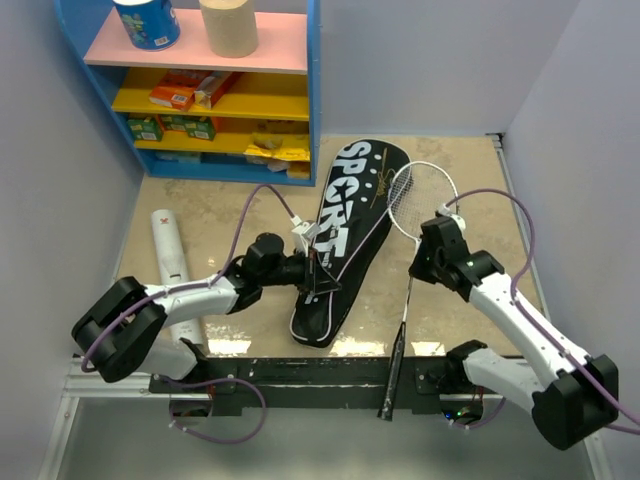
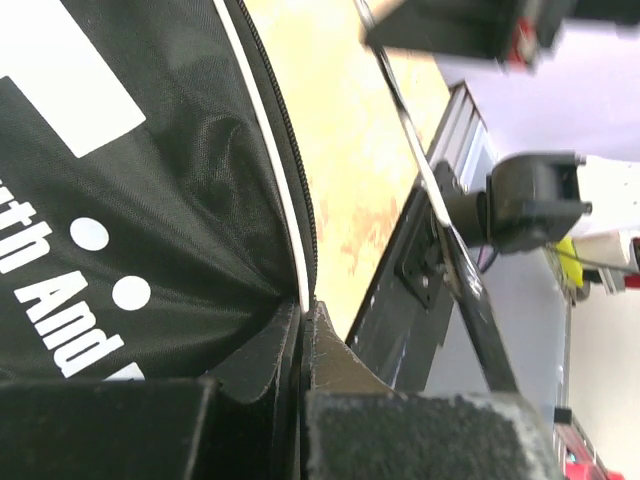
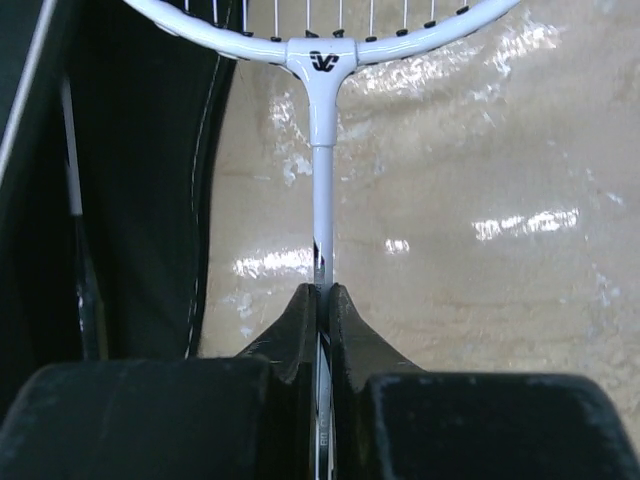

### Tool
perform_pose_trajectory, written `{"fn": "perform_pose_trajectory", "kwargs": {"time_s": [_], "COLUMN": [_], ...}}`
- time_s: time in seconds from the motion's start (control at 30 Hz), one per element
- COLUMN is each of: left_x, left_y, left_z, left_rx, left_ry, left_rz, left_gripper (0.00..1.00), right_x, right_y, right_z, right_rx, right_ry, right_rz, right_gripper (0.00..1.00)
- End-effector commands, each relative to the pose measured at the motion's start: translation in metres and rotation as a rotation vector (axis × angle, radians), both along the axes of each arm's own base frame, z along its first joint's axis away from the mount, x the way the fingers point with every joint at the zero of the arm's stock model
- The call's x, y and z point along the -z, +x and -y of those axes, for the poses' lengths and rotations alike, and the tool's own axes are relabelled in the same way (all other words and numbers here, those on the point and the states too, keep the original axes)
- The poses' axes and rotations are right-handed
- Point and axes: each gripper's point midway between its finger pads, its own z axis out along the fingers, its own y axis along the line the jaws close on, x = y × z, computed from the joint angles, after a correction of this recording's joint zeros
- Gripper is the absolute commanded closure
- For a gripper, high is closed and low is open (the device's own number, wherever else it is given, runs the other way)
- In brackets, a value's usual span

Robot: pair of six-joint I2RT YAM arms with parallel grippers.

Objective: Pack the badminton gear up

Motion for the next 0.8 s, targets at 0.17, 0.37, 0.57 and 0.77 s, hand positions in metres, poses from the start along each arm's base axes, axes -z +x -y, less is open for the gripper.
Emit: {"fn": "perform_pose_trajectory", "kwargs": {"time_s": [0.17,0.37,0.57,0.77], "left_x": [-0.043,-0.043,-0.052,-0.055], "left_y": [0.056,0.080,0.085,0.084], "left_z": [0.004,0.010,0.015,0.014], "left_rx": [-0.065,-0.071,-0.054,-0.051], "left_ry": [-0.066,-0.081,-0.105,-0.100], "left_rz": [0.123,0.106,0.108,0.111], "left_gripper": [1.00,1.00,1.00,1.00], "right_x": [-0.015,-0.003,0.011,0.023], "right_y": [-0.041,-0.057,-0.063,-0.059], "right_z": [0.009,-0.002,-0.016,-0.031], "right_rx": [0.057,-0.007,-0.058,-0.092], "right_ry": [0.056,0.062,0.053,0.044], "right_rz": [0.003,-0.045,-0.088,-0.111], "right_gripper": [1.00,1.00,1.00,1.00]}}
